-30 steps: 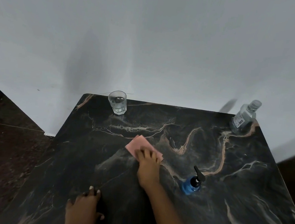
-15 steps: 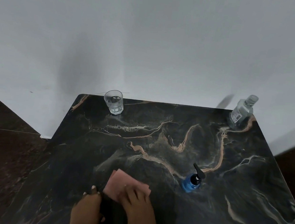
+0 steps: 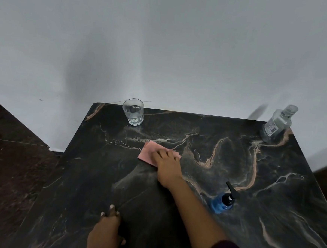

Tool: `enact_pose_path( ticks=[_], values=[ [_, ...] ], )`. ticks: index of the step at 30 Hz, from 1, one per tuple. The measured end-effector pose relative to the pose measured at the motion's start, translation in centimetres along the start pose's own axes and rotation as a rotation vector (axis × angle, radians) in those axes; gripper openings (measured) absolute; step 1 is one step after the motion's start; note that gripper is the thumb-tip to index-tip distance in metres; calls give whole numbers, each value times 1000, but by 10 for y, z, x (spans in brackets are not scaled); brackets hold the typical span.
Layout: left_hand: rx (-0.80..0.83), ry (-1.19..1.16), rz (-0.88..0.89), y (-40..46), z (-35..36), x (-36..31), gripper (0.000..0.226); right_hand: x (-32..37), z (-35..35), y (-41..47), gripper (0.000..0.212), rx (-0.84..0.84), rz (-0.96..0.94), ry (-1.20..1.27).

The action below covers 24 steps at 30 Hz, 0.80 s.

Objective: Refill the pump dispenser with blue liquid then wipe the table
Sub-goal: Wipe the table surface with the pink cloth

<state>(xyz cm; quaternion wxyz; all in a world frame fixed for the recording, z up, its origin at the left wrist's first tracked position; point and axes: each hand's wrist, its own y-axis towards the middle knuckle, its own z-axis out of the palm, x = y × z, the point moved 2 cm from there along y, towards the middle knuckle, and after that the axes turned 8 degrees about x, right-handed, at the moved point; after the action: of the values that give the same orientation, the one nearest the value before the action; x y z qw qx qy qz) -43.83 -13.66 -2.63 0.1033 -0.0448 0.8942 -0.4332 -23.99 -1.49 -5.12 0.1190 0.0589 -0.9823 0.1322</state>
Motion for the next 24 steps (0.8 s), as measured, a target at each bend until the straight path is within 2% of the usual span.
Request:
enact_pose_path(
  ticks=[7, 12, 16, 19, 24],
  values=[
    [18, -3, -3, 4, -2, -1, 96, 30, 20, -70, 65, 117, -35, 15],
    [45, 45, 17, 6, -1, -2, 92, 50, 28, -149, 61, 70, -29, 31],
    [34, 78, 15, 8, 0, -4, 91, 55, 38, -182, 55, 229, 80, 95],
    [34, 64, 16, 11, 0, -3, 92, 55, 50, -177, 54, 287, 77, 73],
    [46, 68, 16, 13, 2, -3, 91, 61, 44, -154, 75, 143, 239, 74]
  ],
)
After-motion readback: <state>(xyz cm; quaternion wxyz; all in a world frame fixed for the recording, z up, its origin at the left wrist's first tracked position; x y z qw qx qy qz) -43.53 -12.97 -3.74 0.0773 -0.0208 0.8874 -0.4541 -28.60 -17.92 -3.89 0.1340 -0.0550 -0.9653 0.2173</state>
